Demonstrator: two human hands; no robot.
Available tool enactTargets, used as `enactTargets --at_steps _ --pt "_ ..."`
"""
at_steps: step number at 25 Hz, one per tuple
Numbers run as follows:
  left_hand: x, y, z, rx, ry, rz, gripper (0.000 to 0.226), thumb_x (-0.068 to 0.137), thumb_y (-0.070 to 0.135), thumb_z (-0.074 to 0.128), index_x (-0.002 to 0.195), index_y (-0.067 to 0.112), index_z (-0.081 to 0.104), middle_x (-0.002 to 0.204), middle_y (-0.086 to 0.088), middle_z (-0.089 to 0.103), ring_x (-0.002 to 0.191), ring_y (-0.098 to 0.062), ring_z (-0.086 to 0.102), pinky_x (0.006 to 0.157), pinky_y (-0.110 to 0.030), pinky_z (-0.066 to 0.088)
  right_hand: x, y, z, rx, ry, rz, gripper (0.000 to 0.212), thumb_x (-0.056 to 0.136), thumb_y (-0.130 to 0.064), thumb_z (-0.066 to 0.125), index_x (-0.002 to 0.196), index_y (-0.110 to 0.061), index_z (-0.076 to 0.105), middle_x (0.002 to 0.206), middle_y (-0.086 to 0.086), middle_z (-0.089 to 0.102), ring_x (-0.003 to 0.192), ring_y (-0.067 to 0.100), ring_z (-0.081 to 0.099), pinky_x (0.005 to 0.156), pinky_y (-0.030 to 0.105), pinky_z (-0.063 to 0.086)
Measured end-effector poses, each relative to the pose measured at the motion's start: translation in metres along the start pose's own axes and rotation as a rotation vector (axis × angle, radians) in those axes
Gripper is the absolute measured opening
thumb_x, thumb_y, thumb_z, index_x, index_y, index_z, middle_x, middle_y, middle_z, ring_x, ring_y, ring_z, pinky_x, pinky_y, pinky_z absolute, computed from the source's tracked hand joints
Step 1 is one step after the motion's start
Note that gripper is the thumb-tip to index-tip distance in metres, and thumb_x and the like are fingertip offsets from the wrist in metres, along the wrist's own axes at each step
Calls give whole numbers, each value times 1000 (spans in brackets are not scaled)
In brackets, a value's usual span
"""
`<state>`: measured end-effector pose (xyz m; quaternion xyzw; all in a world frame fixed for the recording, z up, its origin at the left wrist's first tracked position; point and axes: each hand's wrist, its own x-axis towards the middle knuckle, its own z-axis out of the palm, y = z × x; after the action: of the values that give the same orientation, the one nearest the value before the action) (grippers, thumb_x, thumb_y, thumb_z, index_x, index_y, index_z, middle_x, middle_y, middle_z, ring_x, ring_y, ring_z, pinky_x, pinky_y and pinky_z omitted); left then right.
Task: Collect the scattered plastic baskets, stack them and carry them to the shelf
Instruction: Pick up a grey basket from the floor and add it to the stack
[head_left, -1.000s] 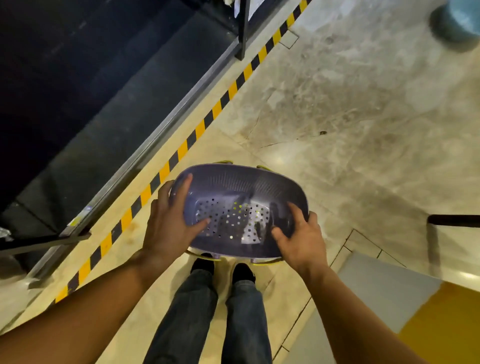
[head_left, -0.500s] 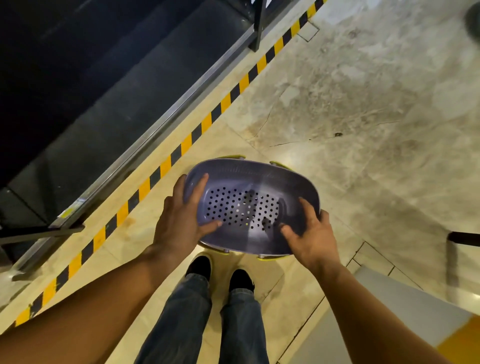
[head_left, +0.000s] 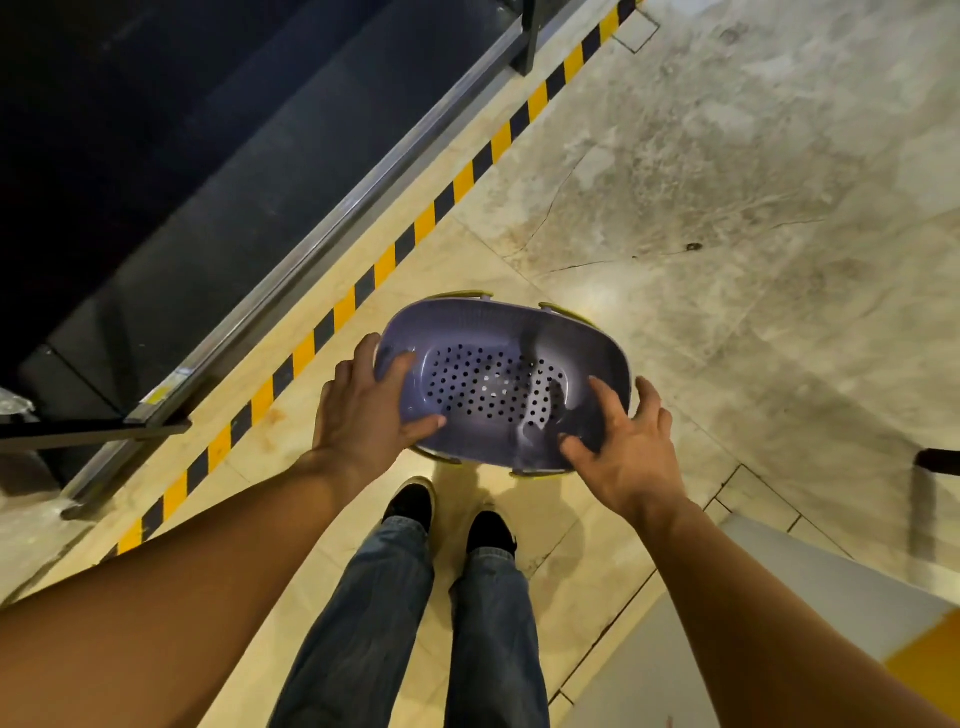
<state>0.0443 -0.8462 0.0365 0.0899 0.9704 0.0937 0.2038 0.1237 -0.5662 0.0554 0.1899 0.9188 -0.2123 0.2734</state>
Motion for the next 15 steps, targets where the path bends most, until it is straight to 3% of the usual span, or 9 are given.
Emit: enactTargets --at_steps 3,6,12,15 --pt "-33 10 -68 47 32 24 87 79 74 59 151 35 29 163 -5 23 142 -34 30 106 -52 33 -45 -35 -62 -68 50 -167 67 92 -49 57 149 -28 31 158 6 27 137 30 30 108 44 41" --pt "-79 17 -155 46 128 18 87 80 80 49 153 41 23 164 -1 21 146 -30 26 110 -56 26 -103 -88 -133 -78 85 -338 65 95 -51 52 150 -21 35 155 6 35 137 29 34 110 40 36" --pt "-224 -10 -283 29 281 -266 94 78 82 49 155 46 8 167 4 7 151 -25 12 116 -56 11 -227 -220 -204 -276 95 -721 73 93 -62 40 156 -33 18 167 0 12 151 27 12 120 45 20" --pt "-321 -62 -328 -60 412 -443 90 81 76 53 155 46 13 167 3 9 151 -25 10 115 -56 12 -285 -298 -215 -366 141 -920 74 93 -64 39 157 -33 17 166 0 13 151 26 11 120 43 17"
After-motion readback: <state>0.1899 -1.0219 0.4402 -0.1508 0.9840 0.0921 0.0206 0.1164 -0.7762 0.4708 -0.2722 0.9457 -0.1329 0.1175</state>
